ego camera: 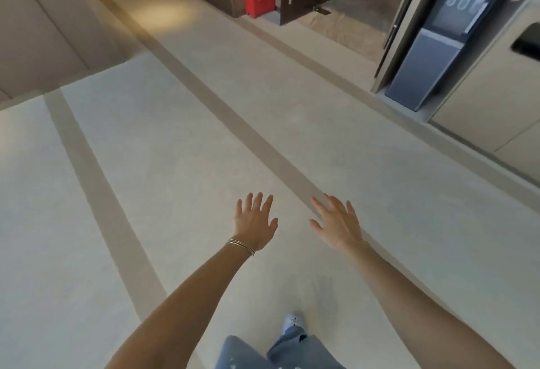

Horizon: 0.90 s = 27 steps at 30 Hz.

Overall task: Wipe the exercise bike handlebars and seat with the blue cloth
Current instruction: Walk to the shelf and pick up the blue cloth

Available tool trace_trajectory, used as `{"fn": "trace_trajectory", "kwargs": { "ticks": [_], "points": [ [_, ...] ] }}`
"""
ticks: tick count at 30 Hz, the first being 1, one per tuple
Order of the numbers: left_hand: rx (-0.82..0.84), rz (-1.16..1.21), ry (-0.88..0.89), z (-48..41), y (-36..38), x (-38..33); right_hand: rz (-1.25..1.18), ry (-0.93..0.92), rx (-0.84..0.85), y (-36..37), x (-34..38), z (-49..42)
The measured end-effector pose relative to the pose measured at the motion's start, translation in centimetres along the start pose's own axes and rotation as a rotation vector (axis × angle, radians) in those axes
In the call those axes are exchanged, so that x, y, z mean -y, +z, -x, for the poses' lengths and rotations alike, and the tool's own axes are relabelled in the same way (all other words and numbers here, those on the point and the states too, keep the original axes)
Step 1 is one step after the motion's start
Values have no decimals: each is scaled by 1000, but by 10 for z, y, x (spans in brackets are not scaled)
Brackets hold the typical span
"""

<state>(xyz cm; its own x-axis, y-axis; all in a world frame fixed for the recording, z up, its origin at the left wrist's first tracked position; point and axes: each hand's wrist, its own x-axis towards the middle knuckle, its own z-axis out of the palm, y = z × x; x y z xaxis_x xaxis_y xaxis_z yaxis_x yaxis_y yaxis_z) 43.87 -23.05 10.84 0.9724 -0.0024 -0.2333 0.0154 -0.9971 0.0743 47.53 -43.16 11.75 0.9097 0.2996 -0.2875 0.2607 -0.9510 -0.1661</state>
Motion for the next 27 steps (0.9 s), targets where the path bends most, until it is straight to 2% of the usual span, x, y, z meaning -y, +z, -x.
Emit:
{"fn": "trace_trajectory", "kwargs": {
  "ticks": [8, 16, 21, 27],
  "points": [
    [-8, -68, 277, -83, -22, -93, -60, 242, -13, -15, -95, -2],
    [2, -122, 494, -183, -42, -130, -84, 403, -85, -38, -134, -56],
    [-49, -223, 612, -252, -60, -147, -108, 498, -148, -62, -153, -91],
    [-59, -254, 760, -297, -68, -196, -135, 609, -160, -73, -187, -107]
  ]
}}
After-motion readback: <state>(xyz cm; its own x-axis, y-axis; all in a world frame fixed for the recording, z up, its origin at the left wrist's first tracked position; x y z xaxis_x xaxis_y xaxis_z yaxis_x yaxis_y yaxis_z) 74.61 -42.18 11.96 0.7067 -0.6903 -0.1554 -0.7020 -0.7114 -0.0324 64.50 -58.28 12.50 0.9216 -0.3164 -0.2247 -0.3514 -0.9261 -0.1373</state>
